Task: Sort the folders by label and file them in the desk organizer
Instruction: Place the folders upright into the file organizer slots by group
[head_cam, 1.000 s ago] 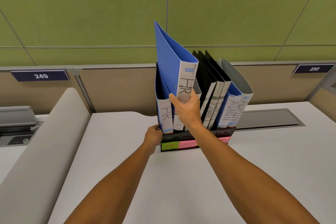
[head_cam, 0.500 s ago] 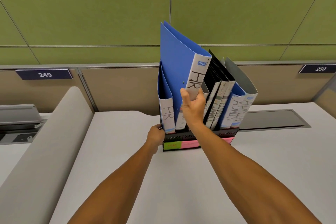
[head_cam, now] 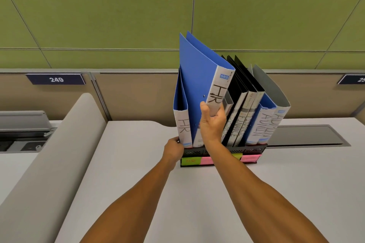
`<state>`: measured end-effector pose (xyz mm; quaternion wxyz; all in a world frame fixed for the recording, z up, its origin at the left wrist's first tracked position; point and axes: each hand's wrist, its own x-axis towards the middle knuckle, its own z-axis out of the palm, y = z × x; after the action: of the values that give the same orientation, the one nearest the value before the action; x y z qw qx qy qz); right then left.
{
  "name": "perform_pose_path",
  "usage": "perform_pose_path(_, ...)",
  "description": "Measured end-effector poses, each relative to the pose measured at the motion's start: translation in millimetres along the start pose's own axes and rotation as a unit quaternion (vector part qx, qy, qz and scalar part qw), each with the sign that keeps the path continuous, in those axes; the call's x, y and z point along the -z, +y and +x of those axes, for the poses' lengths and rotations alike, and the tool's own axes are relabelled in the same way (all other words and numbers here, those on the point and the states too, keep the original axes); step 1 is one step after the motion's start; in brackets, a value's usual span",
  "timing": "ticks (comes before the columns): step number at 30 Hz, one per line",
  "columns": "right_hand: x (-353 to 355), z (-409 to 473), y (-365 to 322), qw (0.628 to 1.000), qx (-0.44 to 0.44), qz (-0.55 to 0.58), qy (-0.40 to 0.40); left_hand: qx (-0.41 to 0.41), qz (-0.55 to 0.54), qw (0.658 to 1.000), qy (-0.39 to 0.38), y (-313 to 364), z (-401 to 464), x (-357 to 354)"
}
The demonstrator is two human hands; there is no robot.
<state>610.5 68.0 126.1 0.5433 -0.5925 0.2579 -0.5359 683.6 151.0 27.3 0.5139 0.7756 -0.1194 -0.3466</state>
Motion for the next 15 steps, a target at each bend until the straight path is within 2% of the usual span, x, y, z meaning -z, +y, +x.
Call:
perform_pose_path(3,1,-9,16,1.0,-0.003,-0.017,-0.01,-0.008,0.006,1.0,-0.016,0,-4,2)
perform_pose_path(7,12,-49,61,0.994,-0.095,-0.031,-0.031,-0.045,0.021,0.998,-0.046,-3,-7,4)
perform_pose_path(10,20,-54,69,0.988,-0.117,-0.052,-0.085,-0.059,0.016,0.996,-0.057,-9,-7,6)
perform_pose_path(13,36,-39,50,0.978,-0.052,-0.088,-0.181,-0.066,-0.009,0.997,-0.048,-10,-8,6)
perform_pose_path(15,40,-23,22,0.979,0.034,-0.091,-0.182,-0.074,-0.009,0.996,-0.042,-8,-9,5)
